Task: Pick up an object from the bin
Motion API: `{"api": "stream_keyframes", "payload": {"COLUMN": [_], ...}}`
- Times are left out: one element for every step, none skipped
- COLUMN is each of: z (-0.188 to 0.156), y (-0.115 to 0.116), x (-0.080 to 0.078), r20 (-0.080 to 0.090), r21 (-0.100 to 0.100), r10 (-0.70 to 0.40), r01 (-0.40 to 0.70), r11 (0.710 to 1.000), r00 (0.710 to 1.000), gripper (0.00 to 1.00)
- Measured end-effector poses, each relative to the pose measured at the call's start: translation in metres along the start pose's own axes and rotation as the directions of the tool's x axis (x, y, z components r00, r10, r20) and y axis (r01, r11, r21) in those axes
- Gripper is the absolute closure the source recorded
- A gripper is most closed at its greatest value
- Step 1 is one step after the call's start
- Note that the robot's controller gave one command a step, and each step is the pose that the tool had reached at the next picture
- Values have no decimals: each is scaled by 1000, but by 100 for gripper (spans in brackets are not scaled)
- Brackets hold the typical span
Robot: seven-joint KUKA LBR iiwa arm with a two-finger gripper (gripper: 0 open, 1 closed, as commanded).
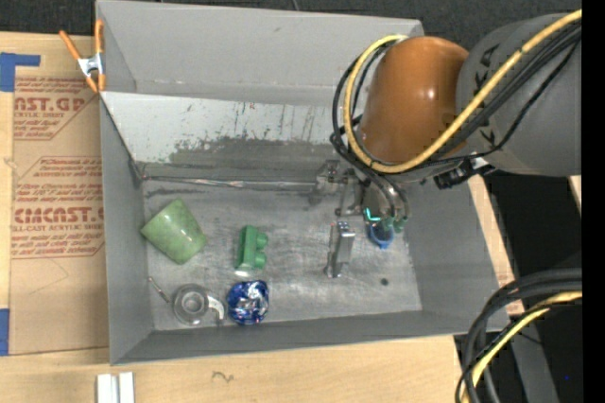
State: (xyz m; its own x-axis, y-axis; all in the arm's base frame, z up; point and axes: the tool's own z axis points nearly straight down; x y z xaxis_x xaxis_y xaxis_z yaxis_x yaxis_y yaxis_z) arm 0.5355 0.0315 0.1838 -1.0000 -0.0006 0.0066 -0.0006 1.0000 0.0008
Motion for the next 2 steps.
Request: {"api": "stream_keyframes", "payload": {"z": [109, 110], "y": [64, 112], "x": [18, 24], "r20": [4, 11], "r21": [-2, 1], "r10": [-46, -199], "r01": [46, 199], "r11": [999, 980], "r00": [999, 980], "gripper": [0, 0]}}
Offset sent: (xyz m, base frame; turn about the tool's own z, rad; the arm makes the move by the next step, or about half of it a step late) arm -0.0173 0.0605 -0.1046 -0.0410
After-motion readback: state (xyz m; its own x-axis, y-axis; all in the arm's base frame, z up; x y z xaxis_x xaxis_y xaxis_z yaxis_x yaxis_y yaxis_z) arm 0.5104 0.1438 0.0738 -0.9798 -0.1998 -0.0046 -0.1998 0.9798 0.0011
